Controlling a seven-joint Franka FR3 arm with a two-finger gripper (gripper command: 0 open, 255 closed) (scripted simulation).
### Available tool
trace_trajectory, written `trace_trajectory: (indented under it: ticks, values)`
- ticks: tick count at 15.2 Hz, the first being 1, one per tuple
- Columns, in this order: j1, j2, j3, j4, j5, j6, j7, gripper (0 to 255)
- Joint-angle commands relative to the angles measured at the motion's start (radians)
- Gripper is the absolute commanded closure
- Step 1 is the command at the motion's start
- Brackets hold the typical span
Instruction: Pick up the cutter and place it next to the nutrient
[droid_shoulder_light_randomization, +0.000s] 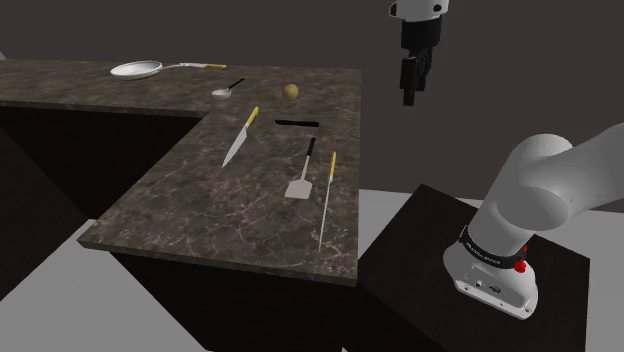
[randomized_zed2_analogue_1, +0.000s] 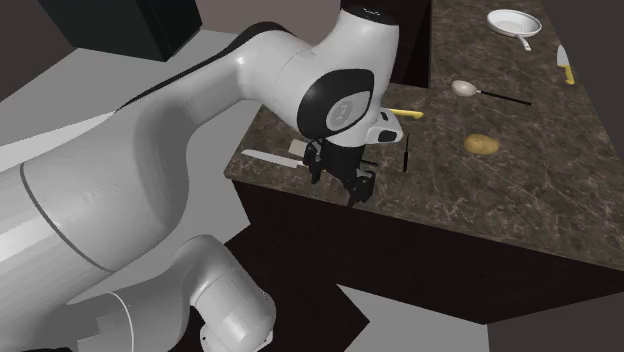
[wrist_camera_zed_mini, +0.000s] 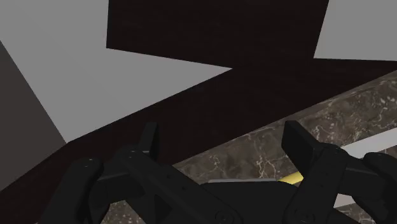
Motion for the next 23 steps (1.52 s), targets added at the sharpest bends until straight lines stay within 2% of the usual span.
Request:
trace_trajectory:
  ticks: [1, 7, 12, 18, 23]
  values:
    - [0.000, 0.000, 0.000, 0.000, 0.000, 0.000, 0.000, 0]
    - [-0.036, -0.065, 0.150, -0.131, 0.162, 0.081, 0.363, 0]
    - [-0.059, -0.057, 0.293, -0.192, 0.306, 0.185, 0.661, 0]
    - [-0.101, 0.040, 0.476, -0.201, 0.450, 0.355, 1.009, 0]
    - [-0.173, 0.182, 0.637, -0.155, 0.515, 0.519, 1.295, 0]
